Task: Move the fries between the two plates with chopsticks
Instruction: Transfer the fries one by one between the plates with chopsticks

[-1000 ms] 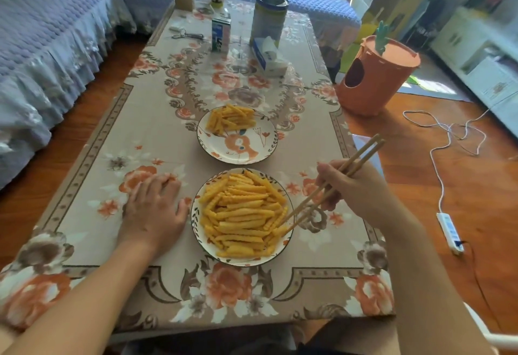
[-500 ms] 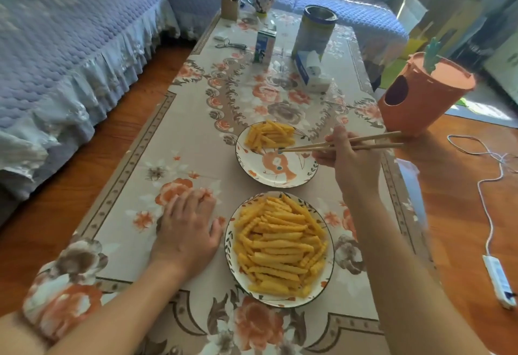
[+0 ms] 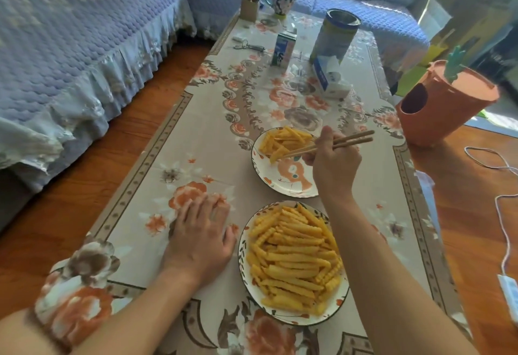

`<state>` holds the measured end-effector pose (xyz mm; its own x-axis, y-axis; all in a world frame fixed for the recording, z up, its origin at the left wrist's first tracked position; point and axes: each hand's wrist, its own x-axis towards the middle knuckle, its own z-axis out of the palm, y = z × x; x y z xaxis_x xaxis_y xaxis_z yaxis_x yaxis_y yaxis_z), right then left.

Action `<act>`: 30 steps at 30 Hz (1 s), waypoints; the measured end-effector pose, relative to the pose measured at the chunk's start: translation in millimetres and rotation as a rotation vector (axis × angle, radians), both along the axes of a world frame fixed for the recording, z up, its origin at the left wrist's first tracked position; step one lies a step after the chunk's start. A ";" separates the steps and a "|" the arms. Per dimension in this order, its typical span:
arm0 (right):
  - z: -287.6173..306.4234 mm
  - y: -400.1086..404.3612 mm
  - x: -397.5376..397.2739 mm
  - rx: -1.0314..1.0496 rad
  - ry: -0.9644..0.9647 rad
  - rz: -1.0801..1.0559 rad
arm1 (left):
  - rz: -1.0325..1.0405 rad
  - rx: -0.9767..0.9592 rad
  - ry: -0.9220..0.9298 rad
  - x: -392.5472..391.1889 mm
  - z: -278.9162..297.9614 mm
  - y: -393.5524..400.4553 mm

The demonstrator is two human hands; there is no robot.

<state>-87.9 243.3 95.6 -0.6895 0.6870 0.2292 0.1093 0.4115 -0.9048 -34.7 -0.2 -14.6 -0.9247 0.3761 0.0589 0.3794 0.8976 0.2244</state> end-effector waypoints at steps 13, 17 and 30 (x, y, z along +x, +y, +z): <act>73.6 75.8 141.2 -0.254 -0.047 0.220 | 0.014 0.001 0.016 5.2 10.3 2.6; 81.7 90.0 177.1 -0.243 -0.216 0.406 | 0.011 0.011 0.031 8.8 12.2 3.1; 52.0 87.5 189.5 -0.217 -0.324 0.467 | 0.004 0.031 0.029 8.3 12.0 2.1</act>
<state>101.6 330.8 147.6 -0.9406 0.3026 -0.1539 0.2453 0.2925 -0.9242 -26.4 1.9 -2.7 -0.9239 0.3701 0.0971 0.3826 0.8920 0.2408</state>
